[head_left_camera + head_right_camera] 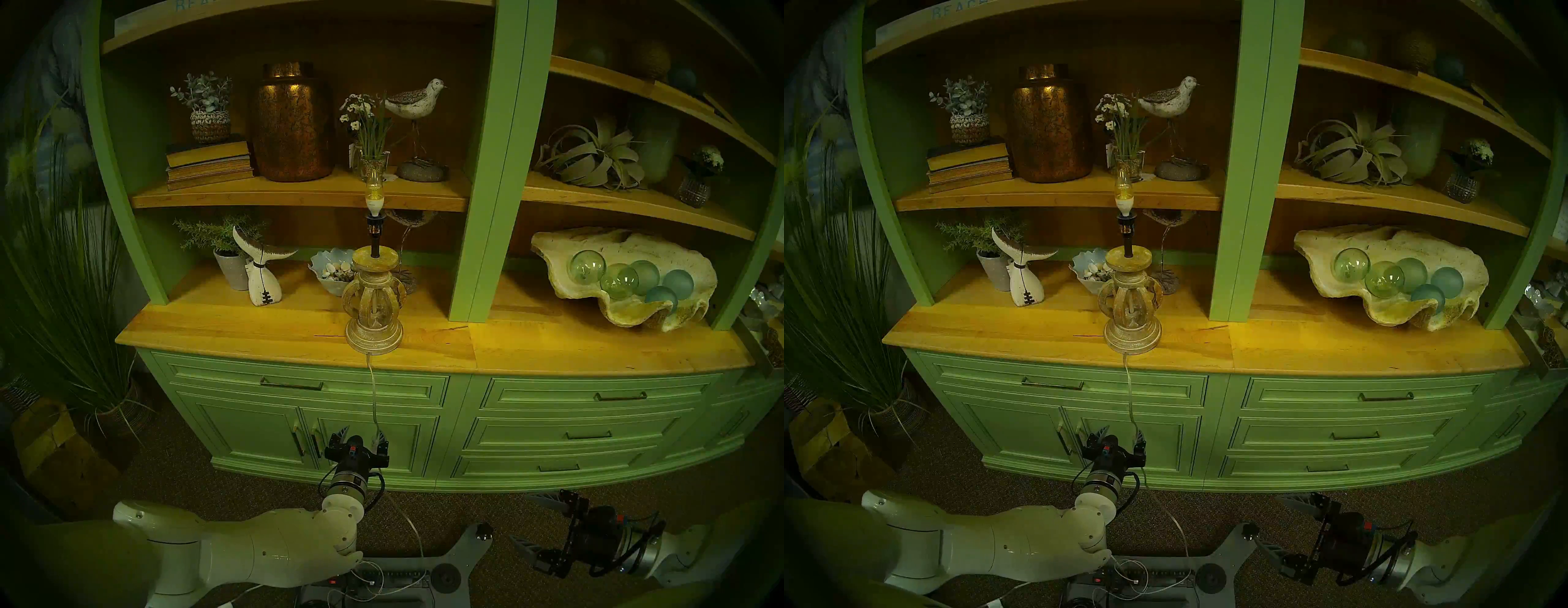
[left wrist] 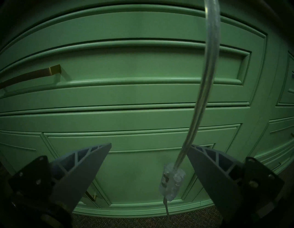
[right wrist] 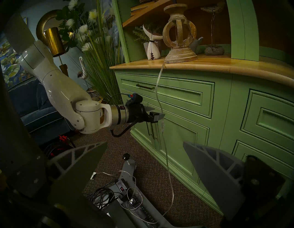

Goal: Grab cable and switch light on

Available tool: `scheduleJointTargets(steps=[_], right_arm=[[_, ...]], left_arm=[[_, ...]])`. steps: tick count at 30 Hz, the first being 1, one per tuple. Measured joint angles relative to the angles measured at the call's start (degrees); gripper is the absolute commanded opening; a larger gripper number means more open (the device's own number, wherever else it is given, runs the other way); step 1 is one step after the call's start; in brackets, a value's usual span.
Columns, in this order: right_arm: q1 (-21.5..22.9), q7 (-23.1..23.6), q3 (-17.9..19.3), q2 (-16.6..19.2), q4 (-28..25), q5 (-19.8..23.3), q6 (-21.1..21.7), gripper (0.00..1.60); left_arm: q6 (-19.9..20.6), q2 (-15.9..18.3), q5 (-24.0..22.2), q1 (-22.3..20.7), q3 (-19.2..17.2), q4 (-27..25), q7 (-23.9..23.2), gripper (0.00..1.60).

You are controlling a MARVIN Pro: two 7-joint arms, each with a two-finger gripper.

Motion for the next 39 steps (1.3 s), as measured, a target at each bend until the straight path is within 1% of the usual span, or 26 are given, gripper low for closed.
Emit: scheduleJointTargets(steps=[6, 11, 20, 21, 22, 33, 35, 36, 37, 39], right_arm=[[0.0, 0.0, 0.0, 0.0, 0.0, 0.0, 0.0, 1.60], [0.0, 0.0, 0.0, 0.0, 0.0, 0.0, 0.0, 1.60], [0.0, 0.0, 0.0, 0.0, 0.0, 0.0, 0.0, 1.60], [0.0, 0.0, 0.0, 0.0, 0.0, 0.0, 0.0, 1.60], [0.0, 0.0, 0.0, 0.0, 0.0, 0.0, 0.0, 1.60], [0.0, -0.1, 0.0, 0.0, -0.1, 0.0, 0.0, 1.60], [0.0, -0.1, 0.0, 0.0, -0.1, 0.0, 0.0, 1.60], [0.0, -0.1, 0.0, 0.0, -0.1, 0.0, 0.0, 1.60], [0.0, -0.1, 0.0, 0.0, 0.0, 0.0, 0.0, 1.60], [0.0, -0.1, 0.0, 0.0, 0.0, 0.0, 0.0, 1.60]], left_arm=[[1.3, 1.7, 1.9, -0.9, 0.8, -1.7, 1.4, 1.60], [3.1, 4.2, 2.7, -1.1, 1.2, -3.5, 3.4, 1.60], [3.6, 6.7, 3.0, -0.7, 1.2, -4.1, 5.1, 1.60], [3.6, 6.9, 3.1, -0.7, 1.2, -4.1, 5.2, 1.00], [3.5, 7.2, 3.3, -0.7, 1.2, -4.1, 5.4, 0.00], [2.5, 9.5, 4.6, -0.9, 1.1, -5.4, 5.5, 0.00], [2.2, 9.9, 4.5, -1.0, 1.0, -5.9, 4.7, 0.00], [1.7, 10.3, 4.3, -1.0, 1.0, -6.4, 3.8, 0.00], [0.5, 11.0, 3.9, -1.2, 1.0, -7.8, 1.9, 0.00], [-0.4, 11.6, 3.6, -1.3, 1.0, -8.8, 0.6, 0.00]])
